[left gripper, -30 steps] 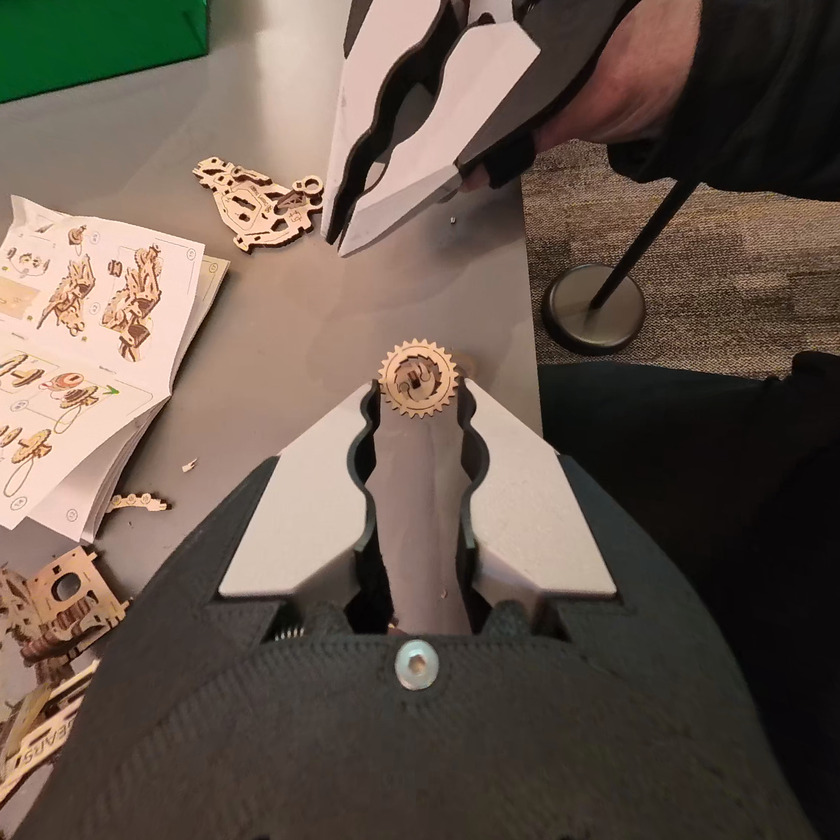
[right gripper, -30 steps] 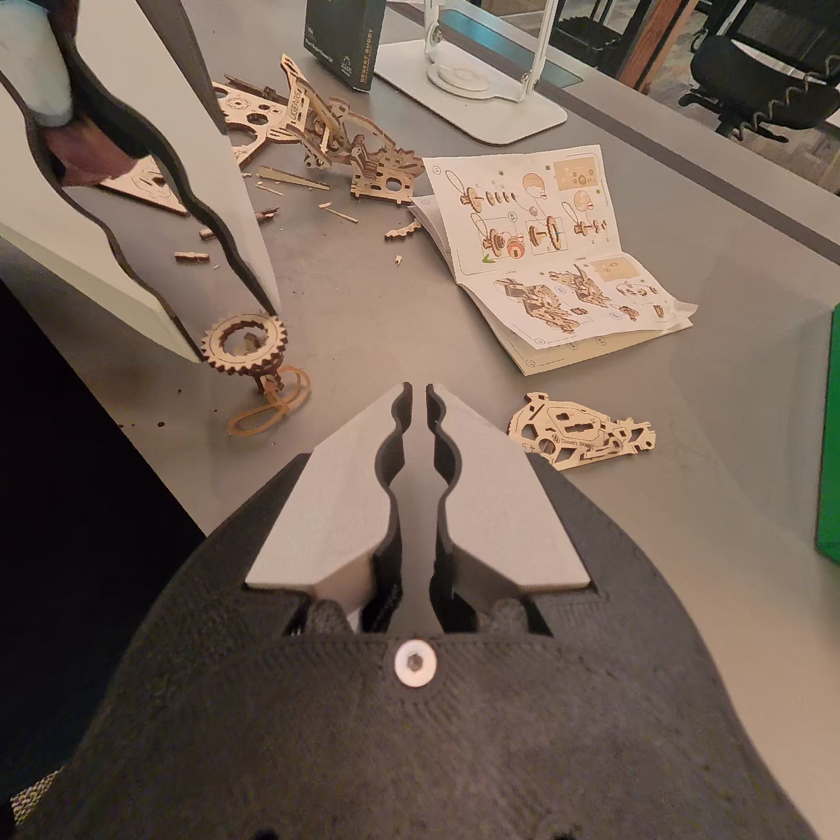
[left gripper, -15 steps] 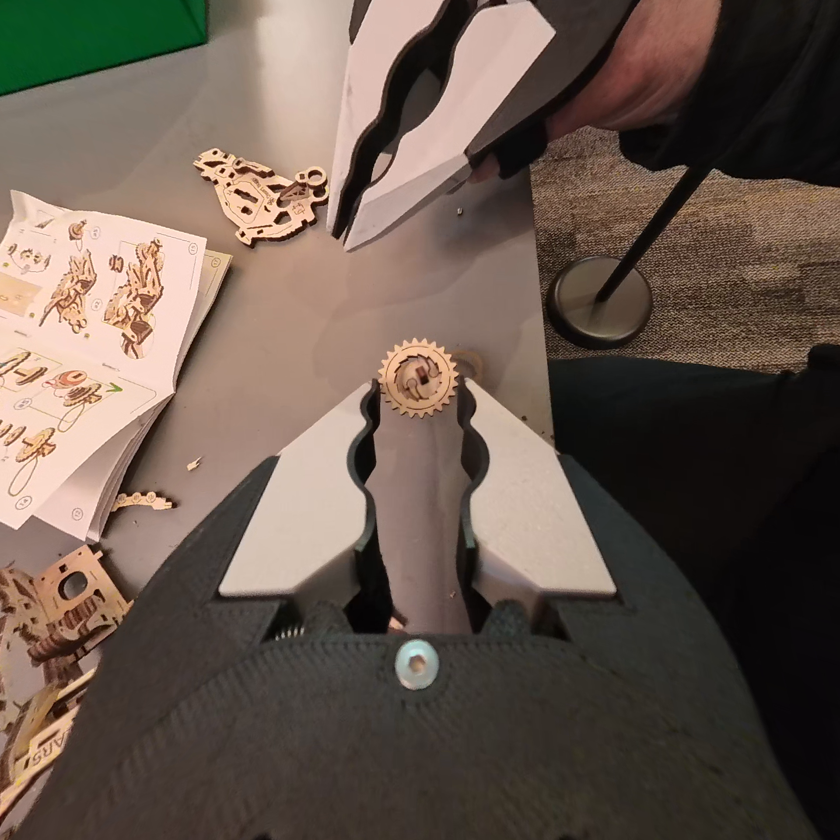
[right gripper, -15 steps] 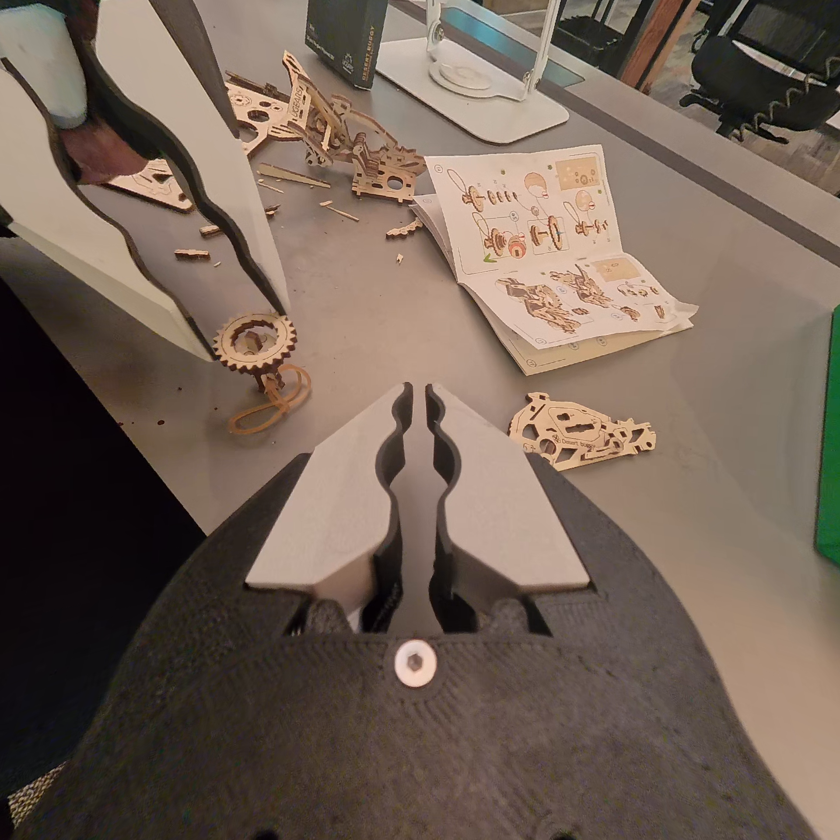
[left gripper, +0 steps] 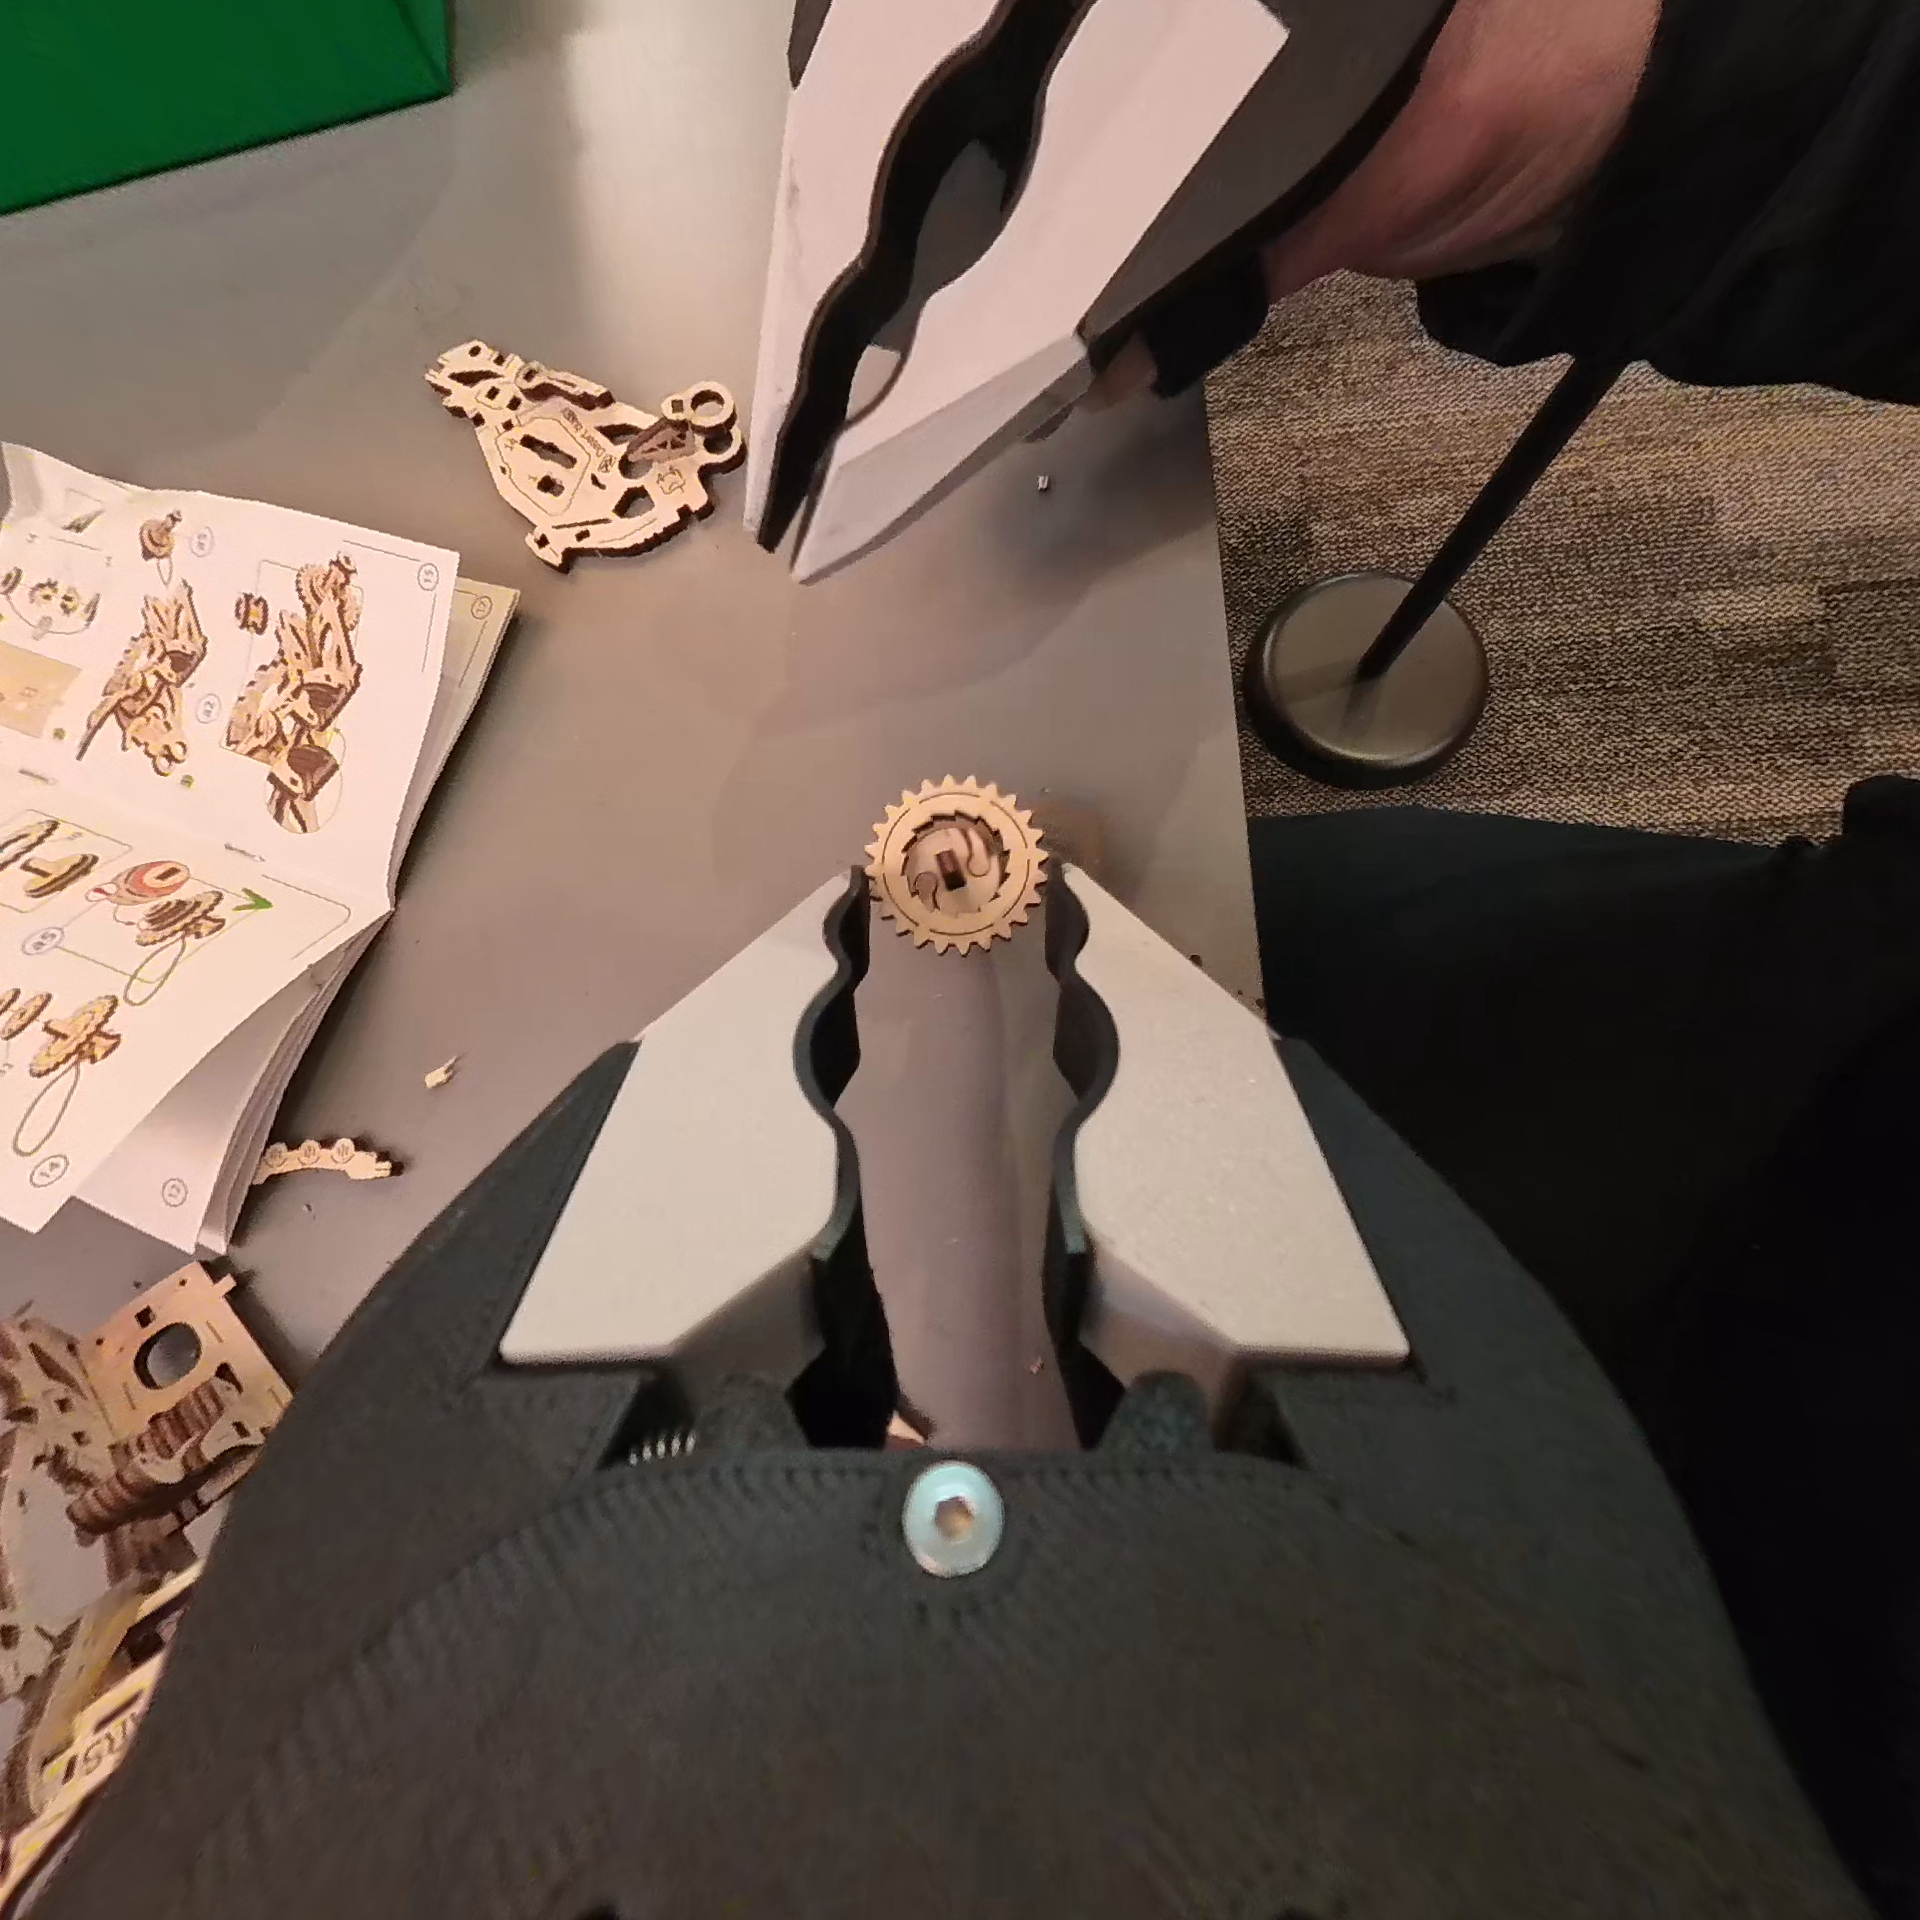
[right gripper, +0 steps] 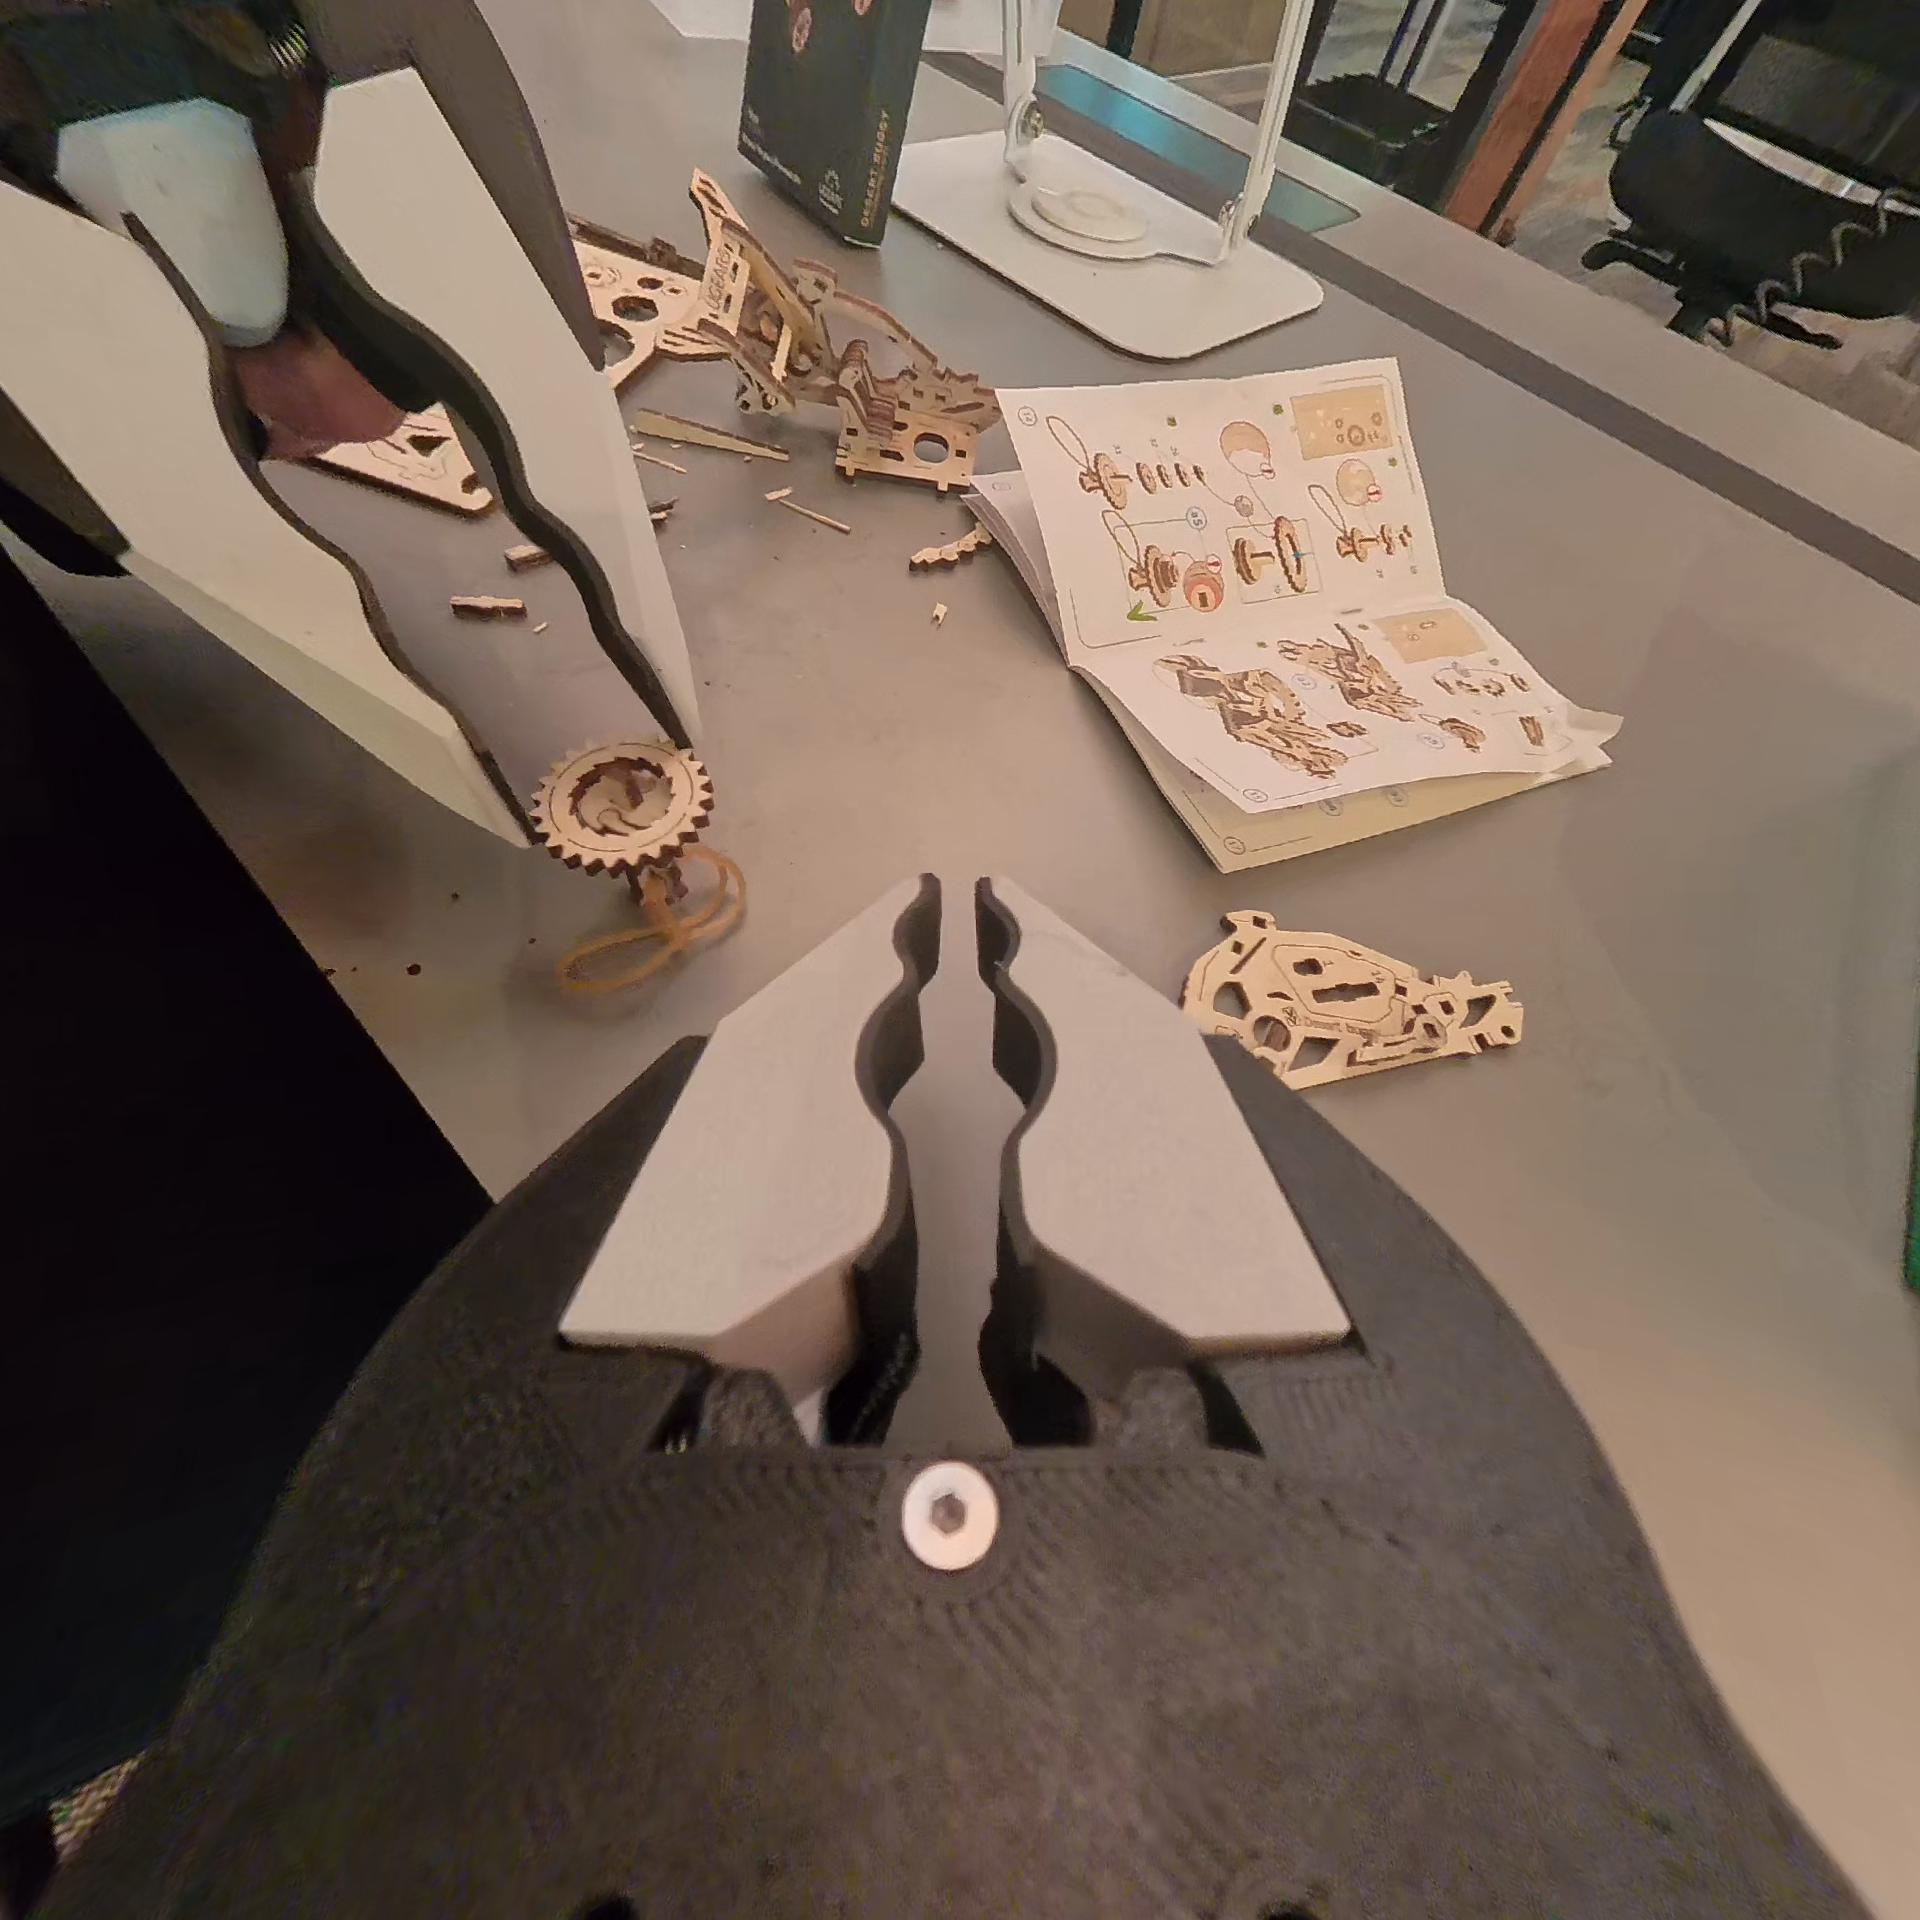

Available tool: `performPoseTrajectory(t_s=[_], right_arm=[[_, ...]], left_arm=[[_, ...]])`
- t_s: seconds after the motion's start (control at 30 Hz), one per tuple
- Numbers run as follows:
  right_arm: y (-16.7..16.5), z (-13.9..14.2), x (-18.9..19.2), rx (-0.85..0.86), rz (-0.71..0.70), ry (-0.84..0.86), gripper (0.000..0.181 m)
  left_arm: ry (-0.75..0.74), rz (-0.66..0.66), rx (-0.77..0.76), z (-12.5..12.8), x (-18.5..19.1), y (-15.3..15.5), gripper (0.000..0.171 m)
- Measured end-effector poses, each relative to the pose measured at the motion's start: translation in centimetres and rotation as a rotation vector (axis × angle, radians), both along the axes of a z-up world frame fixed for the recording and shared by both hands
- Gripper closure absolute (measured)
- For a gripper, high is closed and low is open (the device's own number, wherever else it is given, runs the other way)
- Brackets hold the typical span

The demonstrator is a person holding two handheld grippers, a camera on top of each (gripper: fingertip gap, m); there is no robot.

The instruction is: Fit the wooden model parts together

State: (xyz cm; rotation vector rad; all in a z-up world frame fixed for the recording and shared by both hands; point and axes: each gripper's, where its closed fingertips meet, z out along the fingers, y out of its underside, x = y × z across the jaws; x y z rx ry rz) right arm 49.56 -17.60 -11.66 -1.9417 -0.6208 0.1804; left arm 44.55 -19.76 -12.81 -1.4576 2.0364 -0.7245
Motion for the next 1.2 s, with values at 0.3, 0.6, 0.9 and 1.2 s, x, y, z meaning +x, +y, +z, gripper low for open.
performPoseTrajectory(t_s=[0.3, 0.6, 0.9, 1.2], right_arm=[[0.0, -0.2, 0.0, -0.012, -0.004, -0.007, 0.177], [0.0, -0.5, -0.1, -0.021, -0.001, -0.024, 0.177], [0.0, -0.5, -0.2, -0.028, 0.008, -0.017, 0.177], [-0.9, 0.7, -3.4, -0.03, 0.128, 0.076, 0.171]], left_arm=[[-0.002, 0.011, -0.012, 0.0, 0.0, 0.1, 0.14], [-0.001, 0.026, -0.01, -0.2, -0.2, 0.4, 0.14], [-0.003, 0.03, -0.076, -0.4, -0.1, 0.1, 0.14], [0.023, 0.022, -0.066, -0.4, 0.0, 0.1, 0.14]])
